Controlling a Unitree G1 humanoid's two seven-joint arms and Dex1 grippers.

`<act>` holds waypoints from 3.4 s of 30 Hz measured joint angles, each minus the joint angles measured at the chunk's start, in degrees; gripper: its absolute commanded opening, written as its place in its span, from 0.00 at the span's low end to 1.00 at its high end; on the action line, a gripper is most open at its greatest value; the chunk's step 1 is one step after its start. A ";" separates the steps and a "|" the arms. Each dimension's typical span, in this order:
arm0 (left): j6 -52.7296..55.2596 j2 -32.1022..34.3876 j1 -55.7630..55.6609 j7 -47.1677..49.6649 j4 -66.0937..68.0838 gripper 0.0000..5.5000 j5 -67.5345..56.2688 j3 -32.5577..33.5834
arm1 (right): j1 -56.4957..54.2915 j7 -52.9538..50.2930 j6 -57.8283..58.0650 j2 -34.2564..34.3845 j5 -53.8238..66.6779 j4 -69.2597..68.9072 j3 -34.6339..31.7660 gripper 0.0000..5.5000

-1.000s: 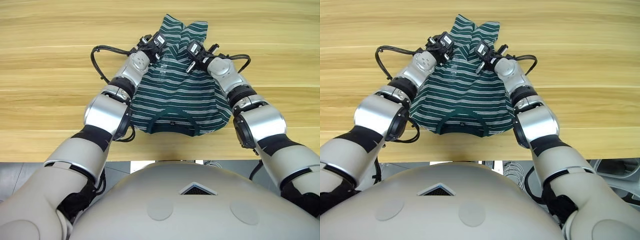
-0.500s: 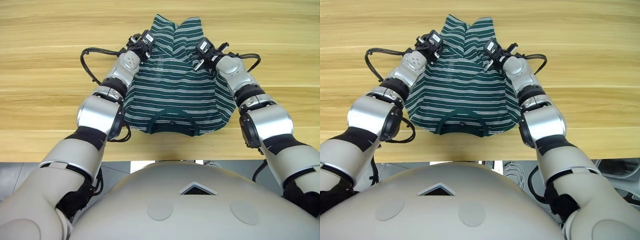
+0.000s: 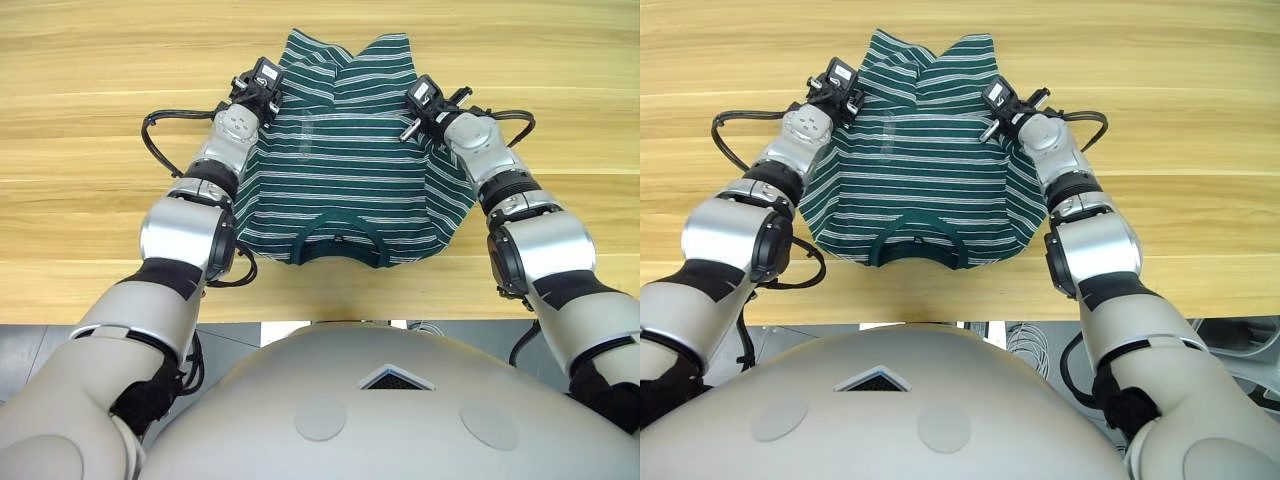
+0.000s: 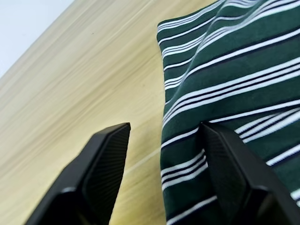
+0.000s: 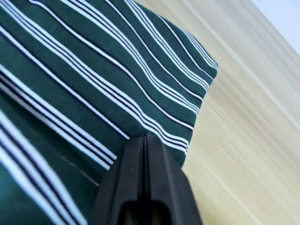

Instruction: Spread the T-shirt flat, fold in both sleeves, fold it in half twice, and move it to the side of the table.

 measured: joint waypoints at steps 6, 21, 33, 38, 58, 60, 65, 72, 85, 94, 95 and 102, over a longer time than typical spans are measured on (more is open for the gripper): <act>-1.48 0.25 2.36 0.96 -0.62 0.49 -3.88 4.06 | 4.02 0.46 -1.91 -0.02 0.75 -3.45 -0.60 0.01; -7.71 -2.95 8.38 8.78 -3.50 0.49 -6.85 7.35 | 7.56 -1.39 -1.88 0.73 0.25 -8.12 0.11 0.01; -6.09 1.42 -1.45 0.99 -9.75 0.49 -9.25 8.20 | -3.68 -6.96 -7.14 0.14 2.53 -9.45 -4.58 0.01; -2.46 0.64 -4.20 -2.16 -5.44 0.49 -9.67 8.33 | -6.96 -5.32 -2.57 3.04 2.62 -1.72 -5.08 0.01; 8.88 1.06 -4.92 3.77 2.45 0.49 4.10 -0.69 | -8.58 -7.58 12.15 11.49 0.07 6.61 -5.34 0.01; 9.16 2.38 -4.27 4.50 2.44 0.49 4.36 -0.54 | -8.57 -7.60 12.16 11.48 0.22 6.61 -5.72 0.01; 9.56 4.79 -3.53 5.00 2.35 0.49 4.35 0.67 | -8.57 -8.28 11.60 11.08 0.25 6.56 -6.32 0.01; 8.63 5.99 -2.53 5.06 2.12 0.49 3.77 2.33 | -8.56 -8.47 10.53 9.90 0.36 6.38 -7.54 0.01; -3.11 1.93 -6.75 1.93 -0.62 0.49 -6.99 11.67 | -8.21 -6.73 1.93 8.94 2.20 4.37 -9.01 0.01; -17.34 6.06 4.72 -5.60 -11.10 0.49 -13.57 15.30 | 0.62 13.39 -15.15 5.59 4.92 -2.98 -7.25 0.01; -18.36 6.25 9.25 -7.01 -14.12 0.49 -14.31 15.54 | 2.66 16.98 -16.70 5.32 5.36 -4.93 -6.56 0.01; -13.47 6.07 51.74 -14.73 -49.11 0.49 -30.96 23.53 | 19.37 39.29 -18.27 -1.35 11.48 -20.26 -3.00 0.01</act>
